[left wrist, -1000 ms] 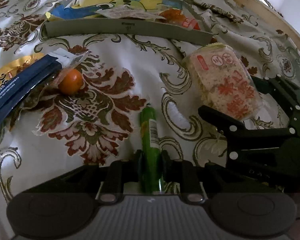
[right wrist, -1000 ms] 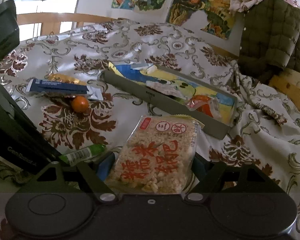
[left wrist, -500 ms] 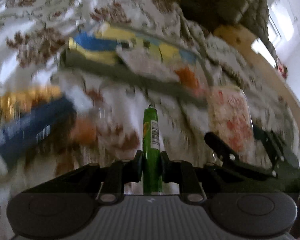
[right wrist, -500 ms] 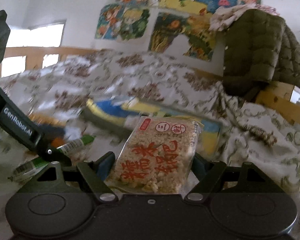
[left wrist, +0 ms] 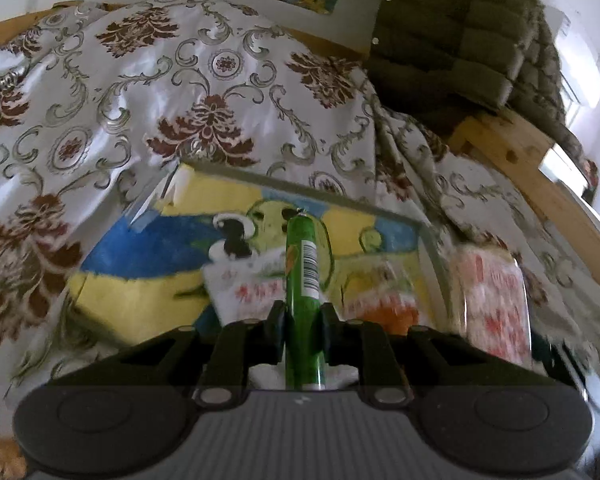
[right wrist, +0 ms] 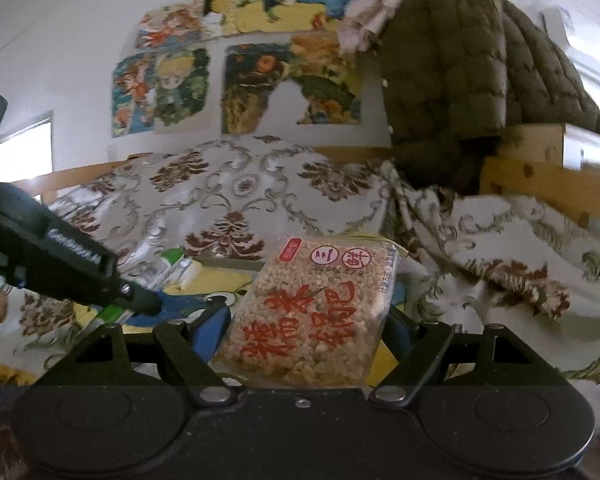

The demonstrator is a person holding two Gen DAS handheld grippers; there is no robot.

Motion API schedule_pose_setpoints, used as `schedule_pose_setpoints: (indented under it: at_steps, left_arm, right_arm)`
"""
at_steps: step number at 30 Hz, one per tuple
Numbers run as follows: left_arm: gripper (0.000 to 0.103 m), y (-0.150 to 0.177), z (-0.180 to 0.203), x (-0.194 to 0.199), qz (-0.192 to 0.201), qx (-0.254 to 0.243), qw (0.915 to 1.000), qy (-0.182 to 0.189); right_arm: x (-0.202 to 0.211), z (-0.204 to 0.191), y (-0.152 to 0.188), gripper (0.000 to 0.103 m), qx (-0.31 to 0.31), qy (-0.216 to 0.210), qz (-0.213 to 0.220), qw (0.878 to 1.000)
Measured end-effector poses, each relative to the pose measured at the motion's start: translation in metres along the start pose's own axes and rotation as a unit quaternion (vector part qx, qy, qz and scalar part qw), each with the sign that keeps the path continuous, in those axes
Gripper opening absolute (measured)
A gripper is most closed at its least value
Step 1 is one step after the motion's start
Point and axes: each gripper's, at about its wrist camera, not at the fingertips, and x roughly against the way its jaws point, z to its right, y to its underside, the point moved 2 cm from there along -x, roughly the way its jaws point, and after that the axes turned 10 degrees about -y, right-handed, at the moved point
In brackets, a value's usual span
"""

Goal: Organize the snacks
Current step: 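Carry the green tube and rice cake into the cartoon tray and open both tools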

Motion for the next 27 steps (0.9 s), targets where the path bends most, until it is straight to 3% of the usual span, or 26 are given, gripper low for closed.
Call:
schedule_pose_setpoints:
  at_steps: [7, 11, 22, 27]
  left_arm:
    - [0.019, -0.015, 0.012, -0.042, -0.006, -0.005, 0.9996, -0.029]
    - [0.019, -0.01, 0.016, -0.059, -0.024, 0.005, 0.9991, -0.035]
    - [0.019, 0.007, 0.029, -0.076, -0.039, -0.021, 0.9978, -0.049]
    - [0.023, 0.007, 0.029, -0.074, -0.042, -0.021, 0.9978, -0.047]
  right_arm:
    - [-0.024, 0.011, 0.009, 0.08, -0.031, -0.008, -0.023, 0.999]
    - [-0.03, 0.012, 0.015, 0.062, -0.038, -0.012, -0.035, 0.999]
    - [-0.031, 0.015, 0.018, 0.063, -0.044, -0.011, -0.038, 0.998]
    - [-0.03, 0.015, 0.017, 0.07, -0.042, -0.009, -0.037, 0.998]
